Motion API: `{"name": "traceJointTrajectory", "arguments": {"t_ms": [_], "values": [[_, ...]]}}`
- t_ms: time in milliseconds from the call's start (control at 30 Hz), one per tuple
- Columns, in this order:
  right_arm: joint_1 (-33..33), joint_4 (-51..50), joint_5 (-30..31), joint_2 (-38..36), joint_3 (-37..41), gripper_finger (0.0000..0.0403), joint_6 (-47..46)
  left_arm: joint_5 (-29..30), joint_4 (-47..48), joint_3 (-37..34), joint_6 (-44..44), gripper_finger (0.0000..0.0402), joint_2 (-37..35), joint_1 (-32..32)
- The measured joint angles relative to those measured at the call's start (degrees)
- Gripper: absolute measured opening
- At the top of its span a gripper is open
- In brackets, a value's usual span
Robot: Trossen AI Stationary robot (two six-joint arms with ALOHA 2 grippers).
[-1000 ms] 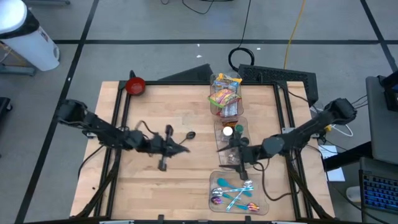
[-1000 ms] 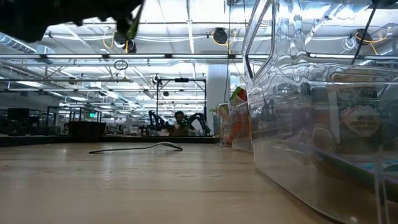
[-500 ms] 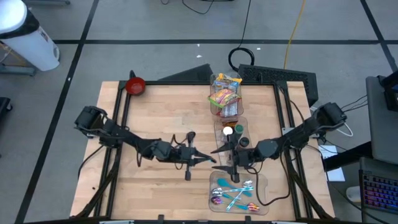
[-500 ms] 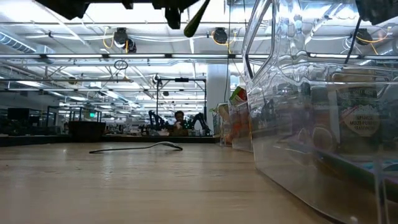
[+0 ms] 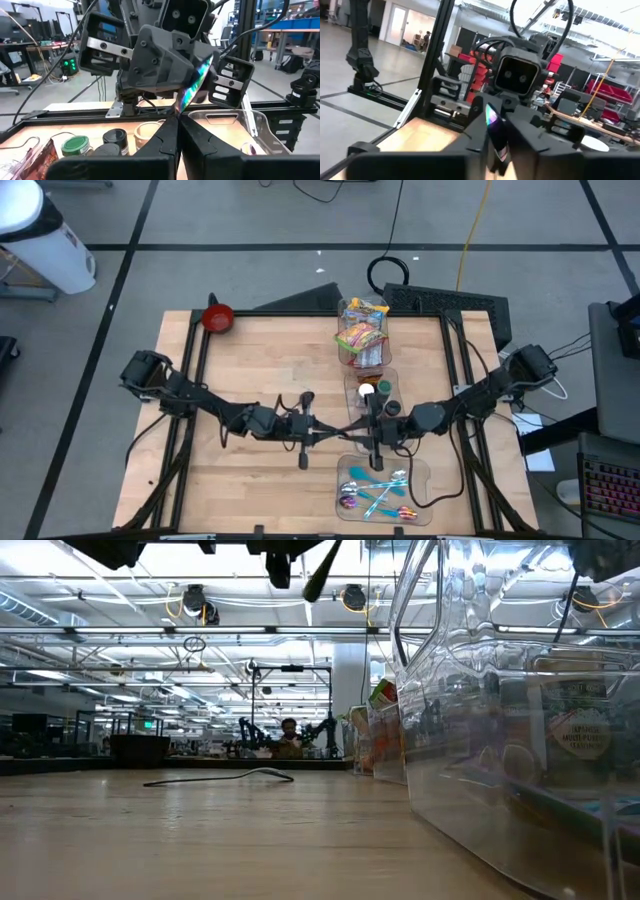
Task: Pick & Place Food Item
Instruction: Put the purple spoon into the bottom transparent bin
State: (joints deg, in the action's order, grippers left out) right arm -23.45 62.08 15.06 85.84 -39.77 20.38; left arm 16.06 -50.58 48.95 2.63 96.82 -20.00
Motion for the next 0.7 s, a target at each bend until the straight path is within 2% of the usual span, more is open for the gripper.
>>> {"name": "traceJointTrajectory", "arguments": {"t_ms": [100,200,333,500,567,700], "values": [[0.2,0.0,0.3,0.0,0.0,0.0013,0.8,0.0,0.0,0.0,-0.7,0.0006,0.0,0.0],[0.3,-0.2,0.4,-0.1,0.0,0.0010,0.5,-0.2,0.4,0.0,-1.9,0.0018,0.0,0.0],[0.2,-1.0,0.3,-0.5,0.0,0.0002,-0.7,-1.0,1.9,0.0,-3.8,0.0061,0.0,-0.1],[0.1,-5.0,-0.5,-3.9,0.1,0.0001,-5.3,-0.8,4.5,0.0,-1.7,0.0130,-0.2,-0.5],[0.2,-8.6,-4.1,-6.3,0.1,0.0001,-8.5,-0.8,4.6,0.0,0.0,0.0160,-0.2,-1.0],[0.0,-12.4,-18.8,-10.0,0.1,0.0001,-17.0,-0.2,6.3,0.0,4.0,0.0209,-0.3,-1.9]]}}
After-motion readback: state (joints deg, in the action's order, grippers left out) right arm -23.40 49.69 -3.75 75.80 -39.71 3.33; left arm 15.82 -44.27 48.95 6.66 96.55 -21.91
